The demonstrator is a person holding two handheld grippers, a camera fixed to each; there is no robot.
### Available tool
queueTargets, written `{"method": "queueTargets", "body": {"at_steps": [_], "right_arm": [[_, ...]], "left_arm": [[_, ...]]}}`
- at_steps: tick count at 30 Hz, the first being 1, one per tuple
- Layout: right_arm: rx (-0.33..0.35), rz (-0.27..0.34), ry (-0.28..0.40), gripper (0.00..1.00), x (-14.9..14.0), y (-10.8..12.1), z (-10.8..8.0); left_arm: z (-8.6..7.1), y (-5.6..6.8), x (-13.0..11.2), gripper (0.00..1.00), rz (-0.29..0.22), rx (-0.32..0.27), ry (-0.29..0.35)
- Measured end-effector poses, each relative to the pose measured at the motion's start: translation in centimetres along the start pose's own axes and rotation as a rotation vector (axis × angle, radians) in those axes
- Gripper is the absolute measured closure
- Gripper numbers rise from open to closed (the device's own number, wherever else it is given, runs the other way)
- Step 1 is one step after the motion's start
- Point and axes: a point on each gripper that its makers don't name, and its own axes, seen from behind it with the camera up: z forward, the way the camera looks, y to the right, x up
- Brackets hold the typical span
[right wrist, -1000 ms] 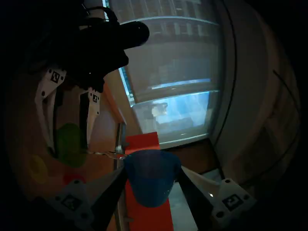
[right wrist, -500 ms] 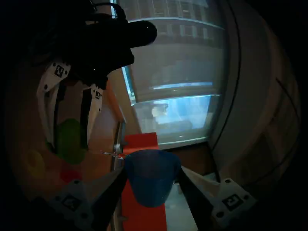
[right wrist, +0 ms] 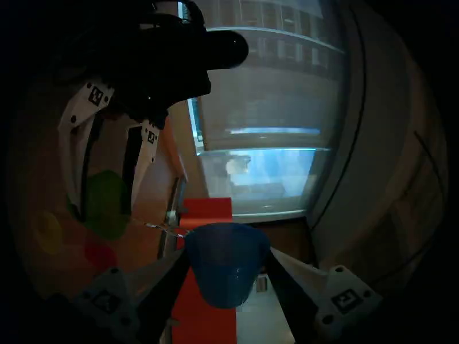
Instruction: Pour water
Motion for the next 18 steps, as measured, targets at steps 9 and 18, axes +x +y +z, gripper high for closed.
{"method": "queueTargets", "body": {"at_steps": [9, 18], "right_arm": [[-0.011, -0.048, 0.002, 0.10, 0.49, 0.34, -0.16], [-0.022, -0.085, 0.005, 0.10, 0.67, 0.68, -0.09]], "left_arm": [[0.08, -0.04, -0.07, 0.11, 0.000, 0.000, 0.000], [0.14, -0.01, -0.22, 0.11, 0.000, -0.001, 0.000]]}}
